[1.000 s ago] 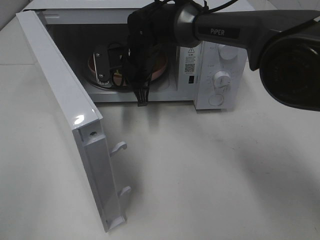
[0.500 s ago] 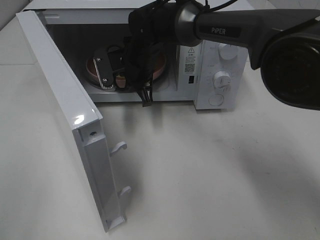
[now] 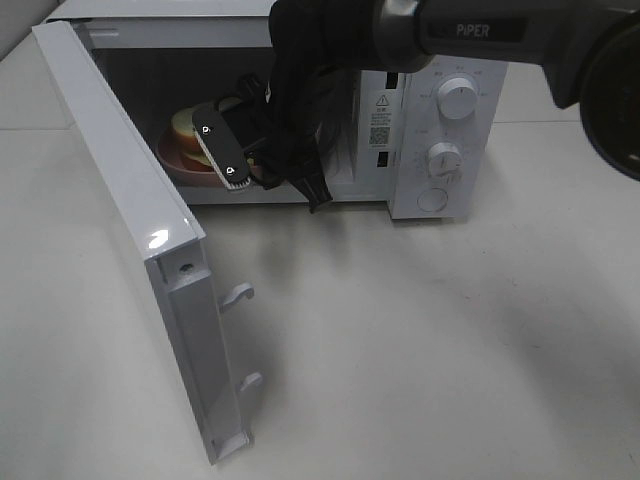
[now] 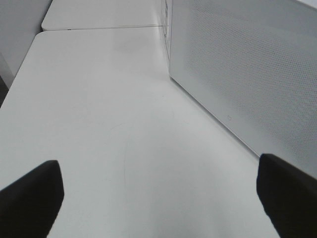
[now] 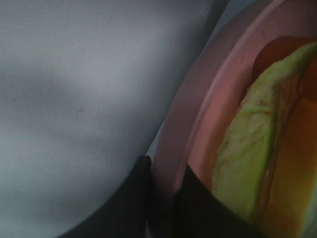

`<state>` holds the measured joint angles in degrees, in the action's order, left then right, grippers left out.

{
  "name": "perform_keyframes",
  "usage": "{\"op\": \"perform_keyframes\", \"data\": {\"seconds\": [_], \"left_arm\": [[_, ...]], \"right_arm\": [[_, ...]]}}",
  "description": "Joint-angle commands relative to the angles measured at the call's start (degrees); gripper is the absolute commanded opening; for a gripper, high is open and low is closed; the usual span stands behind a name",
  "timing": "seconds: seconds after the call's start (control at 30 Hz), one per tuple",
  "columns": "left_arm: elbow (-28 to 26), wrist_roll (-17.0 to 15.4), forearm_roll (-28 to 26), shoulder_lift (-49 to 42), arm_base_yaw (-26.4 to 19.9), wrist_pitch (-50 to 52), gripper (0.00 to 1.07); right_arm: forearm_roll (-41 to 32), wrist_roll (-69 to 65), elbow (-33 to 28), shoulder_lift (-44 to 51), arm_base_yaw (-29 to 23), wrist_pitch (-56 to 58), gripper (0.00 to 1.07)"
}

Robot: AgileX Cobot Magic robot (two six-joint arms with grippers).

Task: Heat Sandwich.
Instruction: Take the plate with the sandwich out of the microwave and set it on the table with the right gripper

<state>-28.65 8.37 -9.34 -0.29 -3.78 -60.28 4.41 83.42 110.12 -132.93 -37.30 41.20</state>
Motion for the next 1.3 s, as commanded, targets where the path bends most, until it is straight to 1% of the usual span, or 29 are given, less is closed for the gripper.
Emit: {"op": "perform_keyframes", "data": {"seconds": [0.03,0.07,0.1,0.17,0.23,0.27,0.33,0.37,0.4,0.47,0.5,0.53,0.57,0.63,0.67,0.73,0.8,0.87,0.93,1.0,1.07,1.13,1.17,1.23,1.3], "left_arm": [[0.2,-0.2,0.0,-1.6,-0.2,0.7,1.04],[0.2,-0.2,0.0,-1.6,-0.2,0.7,1.04],[0.2,-0.2,0.0,-1.6,-0.2,0.7,1.04],[0.2,-0.2,0.0,-1.6,-0.2,0.7,1.04],[0.2,-0.2,0.0,-1.6,-0.2,0.7,1.04],[0.2,-0.2,0.0,-1.6,-0.2,0.7,1.04],[0.2,-0.2,0.0,-1.6,-0.2,0.7,1.04],[0.2,-0.2,0.0,-1.6,-0.2,0.7,1.04],[0.2,-0.2,0.0,-1.6,-0.2,0.7,1.04],[0.2,-0.2,0.0,-1.6,-0.2,0.7,1.04],[0.2,-0.2,0.0,-1.6,-0.2,0.7,1.04],[0.2,-0.2,0.0,-1.6,-0.2,0.7,1.04],[0.2,-0.2,0.0,-1.6,-0.2,0.7,1.04],[0.2,-0.2,0.0,-1.6,-0.2,0.7,1.04],[0.2,-0.2,0.0,-1.6,-0.2,0.7,1.04],[0.2,-0.2,0.0,-1.6,-0.2,0.7,1.04],[0.2,-0.2,0.0,-1.6,-0.2,0.7,1.04],[0.2,-0.2,0.0,-1.6,-0.2,0.7,1.04],[0.2,-0.2,0.0,-1.6,-0.2,0.7,1.04],[0.2,-0.2,0.0,-1.6,-0.2,0.7,1.04],[0.2,-0.2,0.0,-1.6,-0.2,0.7,1.04],[0.2,-0.2,0.0,-1.6,-0.2,0.7,1.04],[0.2,-0.2,0.0,-1.6,-0.2,0.7,1.04],[0.2,-0.2,0.0,-1.6,-0.2,0.7,1.04],[0.2,-0.2,0.0,-1.6,-0.2,0.7,1.04]], "right_arm": [[-0.6,2.9,-3.0,2.9,0.0,-2.1,0.00],[-0.7,3.8,-4.6,4.2,0.0,-3.0,0.00],[-0.7,3.8,-4.6,4.2,0.0,-3.0,0.00],[-2.1,5.6,-6.5,5.6,0.0,-4.1,0.00],[-3.7,8.3,-9.6,8.0,0.0,-5.8,0.00],[-3.7,8.3,-9.6,8.0,0.0,-5.8,0.00],[-3.7,9.6,-12.0,9.6,0.0,-6.8,0.00],[-3.7,10.9,-14.3,11.1,0.0,-8.1,0.00],[-3.7,10.9,-14.3,11.1,0.0,-8.1,0.00],[-4.0,12.7,-16.7,12.5,0.0,-8.9,0.00],[-4.4,14.0,-17.9,13.4,0.0,-9.2,0.00],[-5.9,16.8,-20.3,15.2,0.0,-9.3,0.00],[-5.9,16.8,-20.3,15.2,0.0,-9.3,0.00],[-7.5,18.9,-22.3,16.7,-0.1,-10.1,0.00],[-8.6,19.8,-24.8,18.4,-0.2,-11.2,0.00],[-8.7,19.9,-25.7,19.1,-0.2,-11.6,0.00],[-9.7,21.1,-28.8,21.7,-0.2,-12.5,0.00],[-9.7,21.4,-29.8,22.6,-0.2,-12.7,0.00],[-9.7,21.5,-32.1,24.4,-0.2,-13.8,0.00],[-9.9,21.5,-35.4,27.1,-0.2,-15.4,0.00],[-10.2,21.5,-36.3,28.0,-0.2,-15.6,0.00],[-10.9,21.5,-39.6,30.5,-0.2,-16.7,0.00],[-10.9,21.5,-39.6,30.5,-0.2,-16.7,0.00],[-11.0,21.5,-42.3,32.8,-0.2,-17.0,0.00],[-11.0,21.1,-43.8,34.1,-0.2,-17.0,0.00]]}}
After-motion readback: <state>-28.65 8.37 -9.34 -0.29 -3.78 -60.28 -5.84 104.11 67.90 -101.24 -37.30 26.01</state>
